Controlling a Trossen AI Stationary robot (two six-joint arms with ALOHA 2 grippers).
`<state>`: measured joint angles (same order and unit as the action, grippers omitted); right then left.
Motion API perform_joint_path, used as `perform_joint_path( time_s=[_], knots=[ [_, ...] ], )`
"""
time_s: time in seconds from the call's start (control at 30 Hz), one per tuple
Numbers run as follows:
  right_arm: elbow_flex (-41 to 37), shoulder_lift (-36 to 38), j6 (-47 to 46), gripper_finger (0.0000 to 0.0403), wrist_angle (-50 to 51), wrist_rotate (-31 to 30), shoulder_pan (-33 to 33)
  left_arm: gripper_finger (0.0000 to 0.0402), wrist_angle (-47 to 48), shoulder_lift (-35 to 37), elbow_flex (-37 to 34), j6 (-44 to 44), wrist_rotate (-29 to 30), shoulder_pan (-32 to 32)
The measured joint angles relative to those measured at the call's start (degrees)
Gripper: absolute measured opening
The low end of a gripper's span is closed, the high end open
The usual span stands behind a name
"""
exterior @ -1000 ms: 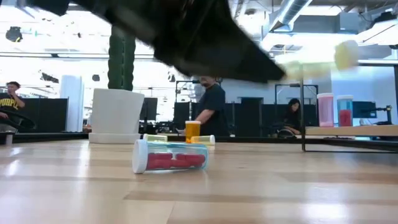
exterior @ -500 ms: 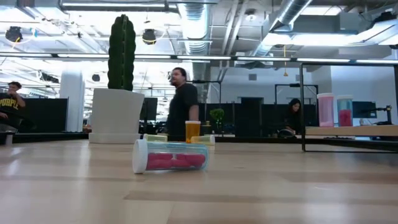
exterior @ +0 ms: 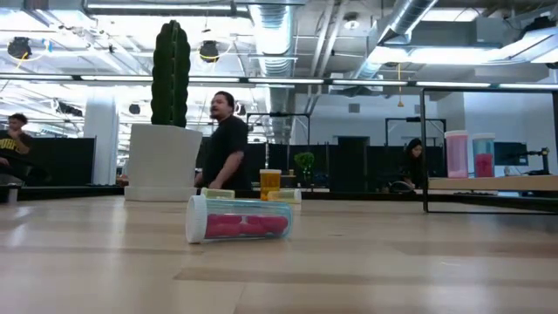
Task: Pick and place medicine bottles onto shelf by color
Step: Put the yellow pill bottle on the shelf
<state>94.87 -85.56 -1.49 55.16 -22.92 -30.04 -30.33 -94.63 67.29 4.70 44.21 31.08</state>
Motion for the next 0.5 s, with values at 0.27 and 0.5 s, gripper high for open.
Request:
perform_joint_path(
  time_s=[0.27,0.5],
  knots=[
    [1.83,-0.02,5.38,0.0221,-2.91,0.13,0.92,0.0087,-0.46,0.0,0.0,0.69,-0.04,-1.35],
    [1.83,-0.02,6.71,0.0221,-6.7,0.29,0.89,0.0087,-0.45,-0.04,0.0,0.65,-0.43,-1.94]
  ],
)
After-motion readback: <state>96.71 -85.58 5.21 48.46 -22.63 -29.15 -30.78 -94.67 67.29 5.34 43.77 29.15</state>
